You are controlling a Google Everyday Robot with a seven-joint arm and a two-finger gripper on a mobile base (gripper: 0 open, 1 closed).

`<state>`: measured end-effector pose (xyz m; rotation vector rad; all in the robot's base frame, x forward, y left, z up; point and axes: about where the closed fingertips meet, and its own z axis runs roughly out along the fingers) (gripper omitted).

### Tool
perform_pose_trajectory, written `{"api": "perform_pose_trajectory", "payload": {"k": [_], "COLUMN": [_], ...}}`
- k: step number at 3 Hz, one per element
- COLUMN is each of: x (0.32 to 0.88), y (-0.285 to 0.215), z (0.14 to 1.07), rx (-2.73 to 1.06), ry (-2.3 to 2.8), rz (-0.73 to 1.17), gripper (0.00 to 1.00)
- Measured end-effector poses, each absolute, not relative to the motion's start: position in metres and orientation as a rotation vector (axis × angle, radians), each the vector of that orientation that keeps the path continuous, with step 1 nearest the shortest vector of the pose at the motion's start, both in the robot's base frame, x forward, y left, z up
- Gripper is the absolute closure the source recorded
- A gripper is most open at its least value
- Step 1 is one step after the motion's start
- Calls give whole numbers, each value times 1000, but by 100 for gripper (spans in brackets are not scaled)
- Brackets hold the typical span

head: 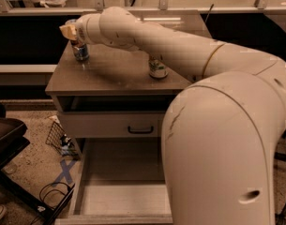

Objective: Pick redbull can from bottom drawer and place on counter

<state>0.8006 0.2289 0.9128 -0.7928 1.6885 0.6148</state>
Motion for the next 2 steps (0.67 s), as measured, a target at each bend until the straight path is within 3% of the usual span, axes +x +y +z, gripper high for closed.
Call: {"api": "perform_pose_trajectory", "payload": {"k": [1, 2], "x": [801, 800], "y": [229, 231], "z": [913, 912], "rx": [-793, -795], "ry": [1689, 1689], "rz": [615, 617], "gripper": [14, 0]}}
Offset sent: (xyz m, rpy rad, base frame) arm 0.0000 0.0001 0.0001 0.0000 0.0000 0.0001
